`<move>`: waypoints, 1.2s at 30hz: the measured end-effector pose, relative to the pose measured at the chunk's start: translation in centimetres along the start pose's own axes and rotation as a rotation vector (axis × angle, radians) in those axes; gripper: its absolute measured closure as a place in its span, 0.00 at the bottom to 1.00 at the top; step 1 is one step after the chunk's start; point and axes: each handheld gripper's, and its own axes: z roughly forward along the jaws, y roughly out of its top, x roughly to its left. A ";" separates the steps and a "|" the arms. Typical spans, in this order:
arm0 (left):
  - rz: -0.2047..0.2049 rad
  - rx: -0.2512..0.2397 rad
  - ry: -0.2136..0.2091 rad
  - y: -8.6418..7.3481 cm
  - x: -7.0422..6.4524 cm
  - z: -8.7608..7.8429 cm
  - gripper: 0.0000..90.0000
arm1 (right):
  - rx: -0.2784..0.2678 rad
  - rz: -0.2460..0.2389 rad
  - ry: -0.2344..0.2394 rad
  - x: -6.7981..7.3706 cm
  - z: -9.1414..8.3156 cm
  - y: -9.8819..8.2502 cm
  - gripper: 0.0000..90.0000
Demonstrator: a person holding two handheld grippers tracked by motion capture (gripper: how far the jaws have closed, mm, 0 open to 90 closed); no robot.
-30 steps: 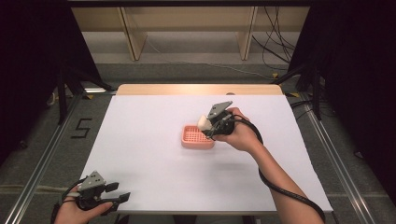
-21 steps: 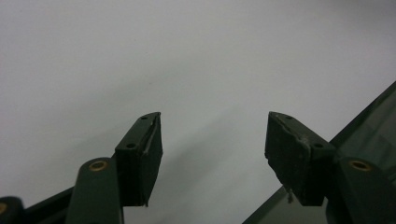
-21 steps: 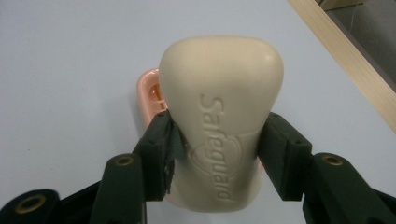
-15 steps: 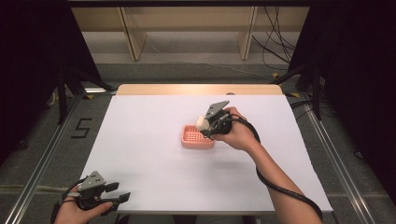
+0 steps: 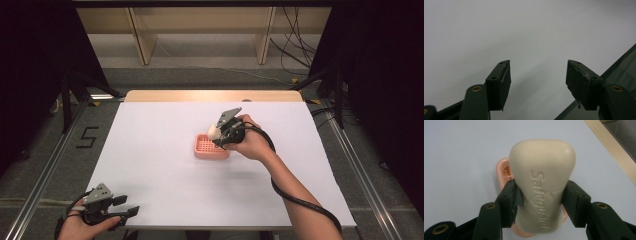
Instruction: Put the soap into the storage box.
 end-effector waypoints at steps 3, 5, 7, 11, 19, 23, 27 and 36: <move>0.000 -0.001 0.000 0.0 0.0 0.0 0.40 | -0.003 -0.013 0.002 -0.2 0.1 0.1 0.56; 0.000 -0.001 -0.001 0.0 0.0 0.0 0.40 | 0.003 -0.004 0.007 -0.1 0.2 0.1 0.56; 0.001 -0.001 0.000 0.0 0.0 0.0 0.40 | 0.006 -0.006 0.009 -0.1 0.2 0.1 0.56; 0.001 -0.001 -0.001 0.0 0.0 0.0 0.40 | 0.010 -0.009 0.007 -0.1 0.5 0.1 0.56; 0.004 -0.001 0.000 0.0 0.1 0.0 0.40 | 0.018 -0.020 0.016 -0.1 1.1 0.1 0.56; 0.012 0.006 0.001 0.0 0.1 -0.1 0.40 | 0.024 -0.023 0.018 -0.1 1.3 0.1 0.56; 0.012 0.005 0.001 0.0 0.1 -0.1 0.40 | 0.026 -0.024 0.025 0.0 1.6 0.1 0.56; 0.011 0.005 0.000 0.0 0.1 -0.1 0.40 | 0.044 -0.018 0.027 0.0 2.2 -0.1 0.56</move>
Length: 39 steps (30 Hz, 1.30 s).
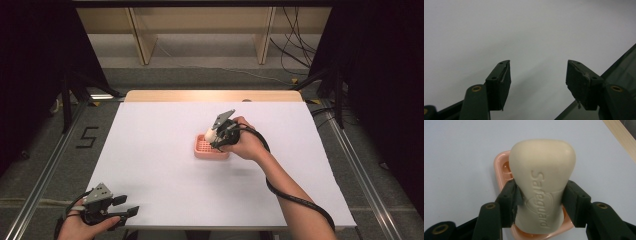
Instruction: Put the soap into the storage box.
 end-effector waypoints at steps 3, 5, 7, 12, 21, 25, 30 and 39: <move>0.001 0.000 0.001 0.0 0.0 0.0 0.40 | 0.003 -0.010 -0.002 -0.1 0.2 0.0 0.56; 0.001 0.000 0.001 0.0 0.0 0.0 0.40 | 0.008 -0.004 -0.004 0.0 0.3 0.0 0.56; -0.006 -0.007 -0.001 0.0 -0.1 0.0 0.40 | 0.013 0.004 -0.005 0.0 0.4 -0.1 0.56; -0.006 -0.008 -0.001 0.0 -0.1 0.0 0.40 | 0.014 0.006 0.004 -0.1 0.6 -0.1 0.56; 0.001 0.001 -0.001 0.0 0.0 0.0 0.40 | 0.013 0.000 0.006 -0.3 1.1 -0.3 0.56; -0.007 -0.005 -0.001 0.0 -0.1 0.1 0.40 | 0.019 0.014 0.006 -0.2 1.2 -0.2 0.56; -0.007 -0.005 -0.002 0.0 -0.1 0.1 0.40 | 0.015 0.010 0.002 -0.2 1.4 -0.2 0.56; -0.017 -0.001 -0.001 0.0 -0.1 0.1 0.40 | 0.027 0.014 0.007 -0.2 1.9 -0.1 0.56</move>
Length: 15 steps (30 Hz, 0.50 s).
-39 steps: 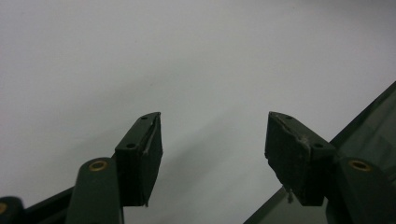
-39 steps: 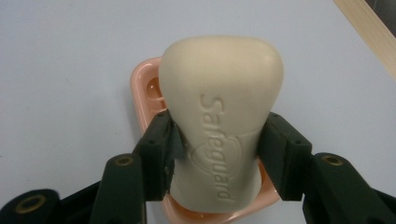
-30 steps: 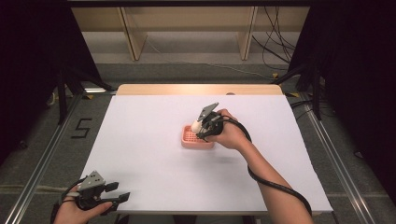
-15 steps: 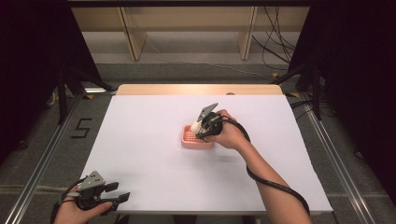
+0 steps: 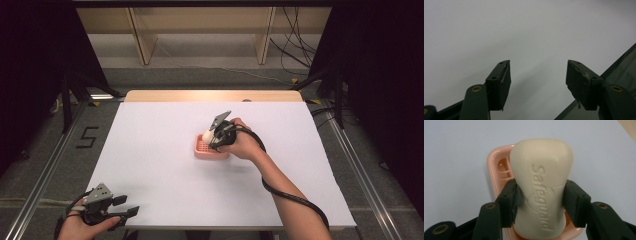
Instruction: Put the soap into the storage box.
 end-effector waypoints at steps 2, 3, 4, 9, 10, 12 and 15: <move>0.004 0.003 0.003 0.0 0.0 0.0 0.40 | 0.005 -0.002 0.000 0.0 0.1 0.0 0.56; 0.003 0.002 0.002 0.0 0.0 0.0 0.40 | 0.004 -0.003 -0.002 0.0 0.1 0.0 0.56; 0.002 -0.002 0.000 0.0 0.0 0.0 0.40 | 0.003 0.001 -0.003 0.0 0.2 0.0 0.55; 0.005 0.001 0.001 0.0 0.0 0.0 0.40 | 0.007 0.004 -0.003 0.1 0.5 0.0 0.55; 0.011 -0.004 -0.003 0.0 0.0 0.0 0.40 | 0.009 0.018 -0.003 0.2 0.5 -0.1 0.55; -0.002 -0.004 -0.005 0.0 0.0 0.0 0.40 | 0.010 -0.006 -0.007 0.1 0.8 -0.1 0.55; 0.009 -0.002 -0.001 0.0 0.0 0.0 0.40 | 0.018 -0.011 0.004 0.1 1.1 -0.2 0.54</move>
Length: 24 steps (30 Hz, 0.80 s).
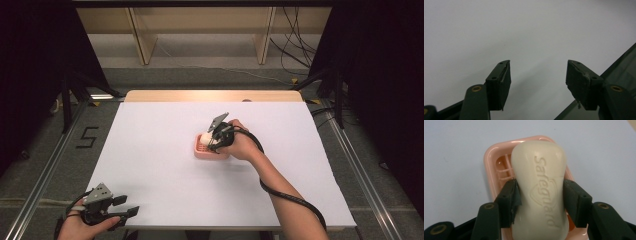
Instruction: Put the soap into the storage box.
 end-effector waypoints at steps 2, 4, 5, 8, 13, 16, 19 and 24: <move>-0.005 0.003 0.001 0.0 0.0 0.0 0.40 | -0.011 0.000 0.005 0.1 0.1 0.0 0.53; -0.008 0.003 -0.001 0.0 0.0 0.0 0.40 | -0.024 0.037 0.009 0.1 0.0 0.0 0.51; -0.003 0.003 0.001 0.0 0.0 0.0 0.40 | -0.022 0.031 0.017 0.0 -0.1 0.1 0.50; 0.003 -0.003 -0.003 0.0 0.0 0.0 0.40 | -0.028 0.029 0.010 0.0 -0.3 0.1 0.48; 0.004 0.004 0.012 0.0 0.0 0.0 0.40 | -0.039 0.053 0.008 0.0 -0.6 0.0 0.46; -0.003 -0.001 -0.002 0.0 0.0 0.0 0.40 | -0.033 0.060 0.014 0.0 -1.1 0.0 0.45; 0.001 -0.002 -0.002 0.0 0.0 0.0 0.40 | -0.032 0.110 -0.006 0.4 -1.7 -0.2 0.45; -0.001 0.004 -0.001 0.0 0.0 0.1 0.40 | -0.033 0.077 -0.024 0.7 -3.1 -0.9 0.47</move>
